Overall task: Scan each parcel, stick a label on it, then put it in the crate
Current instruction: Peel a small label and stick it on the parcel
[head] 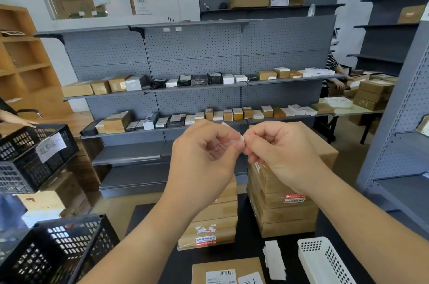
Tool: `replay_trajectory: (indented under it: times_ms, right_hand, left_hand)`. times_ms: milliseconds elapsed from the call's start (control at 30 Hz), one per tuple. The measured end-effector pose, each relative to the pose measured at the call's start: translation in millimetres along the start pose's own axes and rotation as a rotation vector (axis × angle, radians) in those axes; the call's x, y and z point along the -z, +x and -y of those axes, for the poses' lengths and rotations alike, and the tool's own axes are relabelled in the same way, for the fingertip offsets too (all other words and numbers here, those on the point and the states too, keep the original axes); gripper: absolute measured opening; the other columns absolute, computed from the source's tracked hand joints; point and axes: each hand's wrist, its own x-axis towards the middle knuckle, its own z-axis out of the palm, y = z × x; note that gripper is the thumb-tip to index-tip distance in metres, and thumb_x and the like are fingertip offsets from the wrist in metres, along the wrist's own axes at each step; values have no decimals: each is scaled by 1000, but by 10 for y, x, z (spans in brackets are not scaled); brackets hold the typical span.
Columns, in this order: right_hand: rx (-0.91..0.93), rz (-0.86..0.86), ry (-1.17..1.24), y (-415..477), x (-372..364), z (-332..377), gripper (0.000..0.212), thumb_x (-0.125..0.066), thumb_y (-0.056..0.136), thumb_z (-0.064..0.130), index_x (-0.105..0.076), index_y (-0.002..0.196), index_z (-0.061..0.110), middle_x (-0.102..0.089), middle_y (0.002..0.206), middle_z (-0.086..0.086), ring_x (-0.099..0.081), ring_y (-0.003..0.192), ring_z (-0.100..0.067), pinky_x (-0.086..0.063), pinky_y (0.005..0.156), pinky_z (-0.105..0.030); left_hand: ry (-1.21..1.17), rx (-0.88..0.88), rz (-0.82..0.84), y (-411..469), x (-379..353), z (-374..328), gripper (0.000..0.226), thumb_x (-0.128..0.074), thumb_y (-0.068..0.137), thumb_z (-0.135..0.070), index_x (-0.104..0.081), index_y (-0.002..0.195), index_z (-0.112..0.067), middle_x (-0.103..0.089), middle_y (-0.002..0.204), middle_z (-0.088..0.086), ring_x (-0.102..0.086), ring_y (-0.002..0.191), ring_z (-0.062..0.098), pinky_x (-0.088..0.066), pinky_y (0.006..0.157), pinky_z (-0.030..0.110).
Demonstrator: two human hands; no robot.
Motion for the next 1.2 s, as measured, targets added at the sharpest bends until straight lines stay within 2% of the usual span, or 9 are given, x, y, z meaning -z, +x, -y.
replay_trajectory:
  times_ms: [100,267,433,500,567,700,900,1033,1200]
  right_hand:
    - [38,-22,24,11,-18,-18,16,-64,94,2,-75,85,8,-71,66,2,-64,58,-6,-51,59,-15]
    - [92,-43,4,12,-21,-57,15,-66,91,7,-75,83,16,-73,72,-5,-65,61,-7,-54,62,-18]
    - [100,-59,0,4,-13,-161,10,-66,92,2,-76,88,3,-72,76,-16,-67,69,-31,-58,65,-41]
    - [88,-61,-5,-25,-7,-208,12,-66,92,2,-76,86,7,-71,75,-15,-65,66,-24,-58,65,-42]
    - [56,-79,-20,-78,26,-282,19,-66,91,4,-75,81,17,-70,73,-13,-62,65,-16,-57,64,-37]
    - [-95,-137,-84,-264,188,-583,18,-63,93,9,-72,77,14,-68,71,-8,-60,66,-9,-54,66,-29]
    - [-385,-311,-95,-790,591,-1305,18,-63,93,8,-70,77,10,-66,66,-5,-58,64,-10,-53,64,-23]
    - [-600,-462,-48,-1270,926,-1814,25,-60,95,10,-59,82,-12,-54,65,-11,-48,64,-19,-46,60,-30]
    - [-861,-632,-27,-1914,1314,-2370,22,-60,92,11,-60,81,-8,-56,63,-5,-46,64,-19,-40,58,-34]
  left_hand:
    - [12,36,-19,-7,-29,-2,14,-84,80,-15,-77,85,-26,-68,78,-20,-54,75,-4,-37,68,7]
    - [-1,80,-31,-3,-64,-11,19,-83,80,-21,-75,82,-38,-68,74,-25,-52,71,0,-37,67,7]
    - [8,159,-16,-29,-143,-1,21,-76,84,-24,-73,74,-41,-67,72,-24,-53,69,7,-40,65,13]
    - [-46,222,-7,-46,-194,13,18,-75,84,-23,-74,73,-37,-69,70,-18,-54,65,5,-45,62,20]
    - [-172,328,10,-53,-271,48,15,-75,85,-20,-75,74,-30,-70,71,-10,-57,66,8,-47,59,19]
    - [-416,586,77,-136,-529,167,18,-68,92,-12,-76,79,-22,-72,77,-6,-59,66,-3,-45,57,10]
    - [-564,923,195,-513,-1261,359,15,-64,95,-14,-75,85,-17,-64,64,-11,-51,60,4,-41,66,27]
    - [-617,1107,242,-823,-1846,542,12,-63,96,-14,-73,90,-11,-60,66,-4,-44,62,12,-39,64,30]
    - [-614,1277,292,-1249,-2497,749,12,-62,94,-11,-73,91,-6,-54,69,3,-45,62,14,-42,64,31]
